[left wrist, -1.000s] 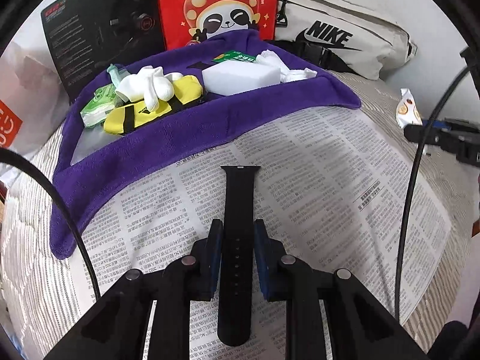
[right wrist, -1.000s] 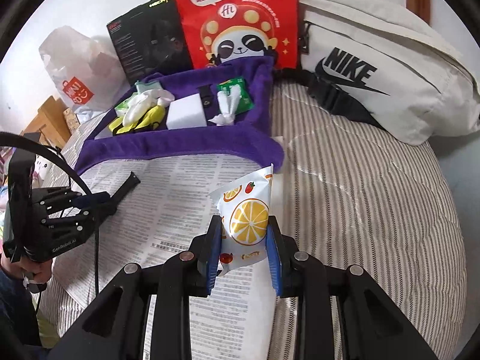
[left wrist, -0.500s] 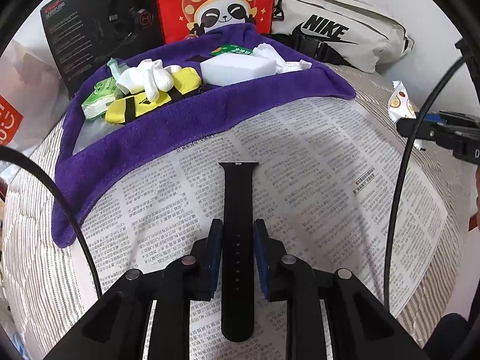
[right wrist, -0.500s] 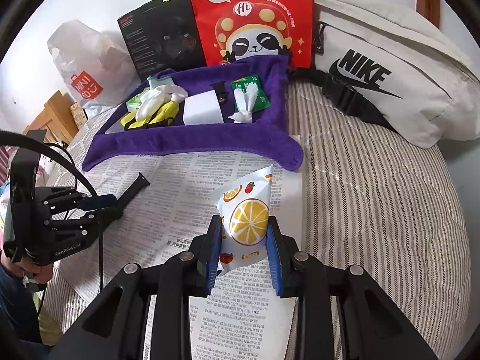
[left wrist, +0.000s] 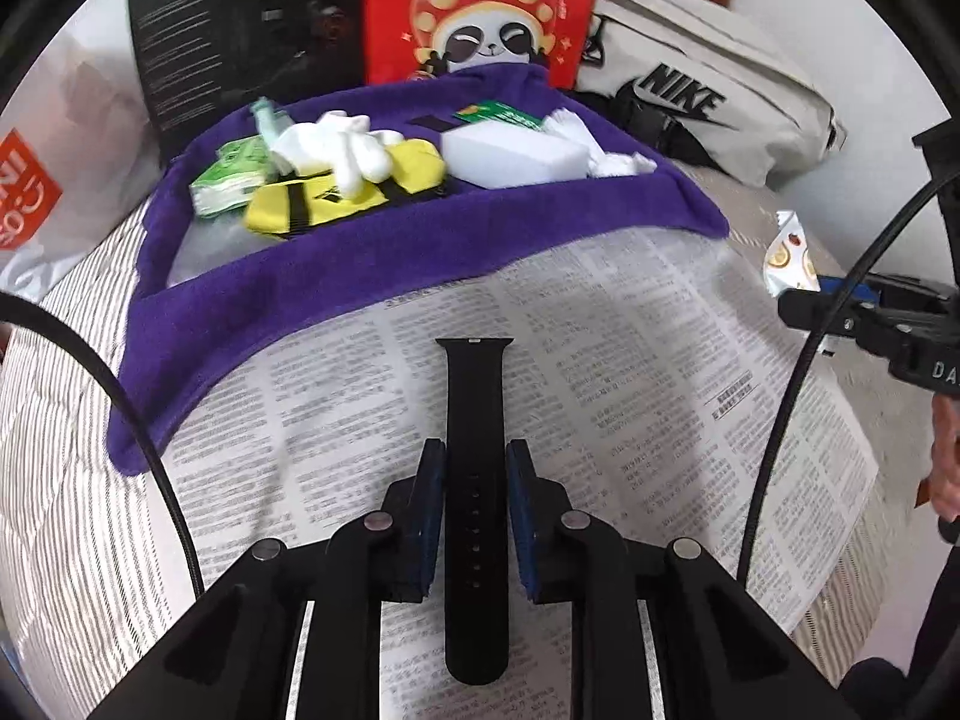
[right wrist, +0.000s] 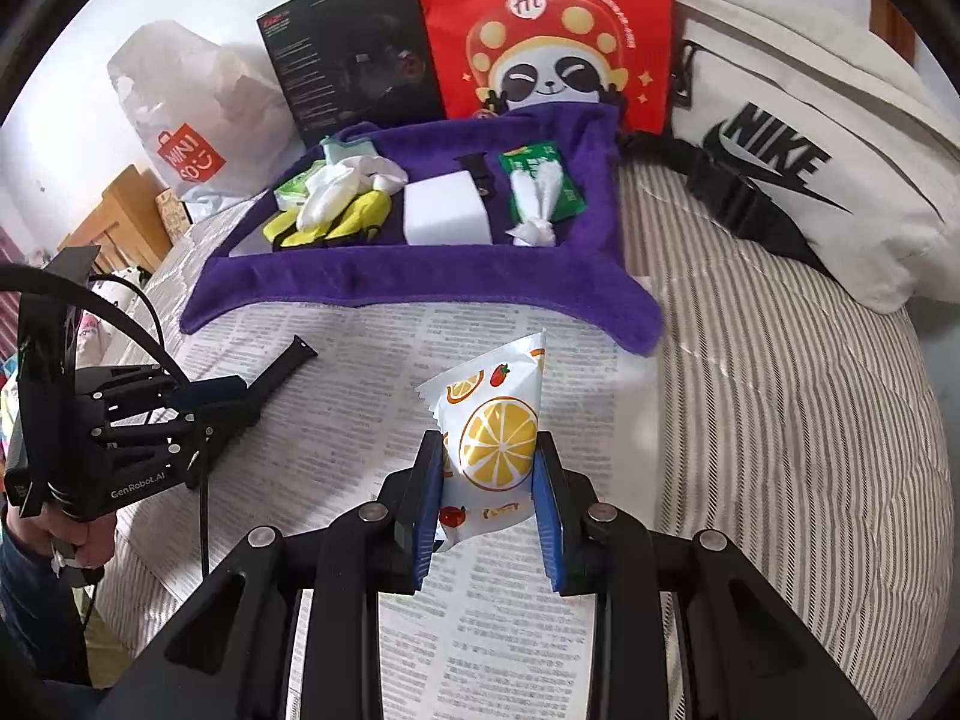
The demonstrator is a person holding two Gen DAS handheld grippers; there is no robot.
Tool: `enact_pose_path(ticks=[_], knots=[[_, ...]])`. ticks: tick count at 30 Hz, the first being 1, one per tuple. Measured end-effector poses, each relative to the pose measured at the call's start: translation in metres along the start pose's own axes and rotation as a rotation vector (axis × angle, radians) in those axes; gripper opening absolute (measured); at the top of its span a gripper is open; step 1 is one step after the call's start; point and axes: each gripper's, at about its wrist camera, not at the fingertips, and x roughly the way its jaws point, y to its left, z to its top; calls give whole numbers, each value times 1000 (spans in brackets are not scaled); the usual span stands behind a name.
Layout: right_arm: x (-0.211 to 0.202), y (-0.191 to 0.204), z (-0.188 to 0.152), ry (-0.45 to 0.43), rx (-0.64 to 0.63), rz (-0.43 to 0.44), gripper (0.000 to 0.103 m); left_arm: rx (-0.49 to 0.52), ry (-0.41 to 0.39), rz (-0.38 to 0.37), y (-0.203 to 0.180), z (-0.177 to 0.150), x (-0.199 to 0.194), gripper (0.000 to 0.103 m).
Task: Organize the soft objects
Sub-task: 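Carry the black strap with the left tool while the right tool carries the packet toward the towel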
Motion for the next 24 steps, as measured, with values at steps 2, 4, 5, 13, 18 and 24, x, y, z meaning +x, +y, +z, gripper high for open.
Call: enact_pose_path(ticks=[2,4,5,13,18,24], knots=[[0,3,4,-4,-6,5,29,-21,-7,-9,5,0,-5,20],[-1,7,10,-8,-13,11,29,-37,-18,-9,10,0,-10,20],[-1,9,13,-11,-16,14,29,-44,-20,-11,12,1,-13,20],[1,25,30,-26,-38,37,29,-77,-55,9,27,4,-30,20],[4,31,39,-35,-39,54,29,-81,-77,15,36,13,-42,20],[3,32,55,-54,-42,52,29,-99,-108,17,51,28,-52,20]])
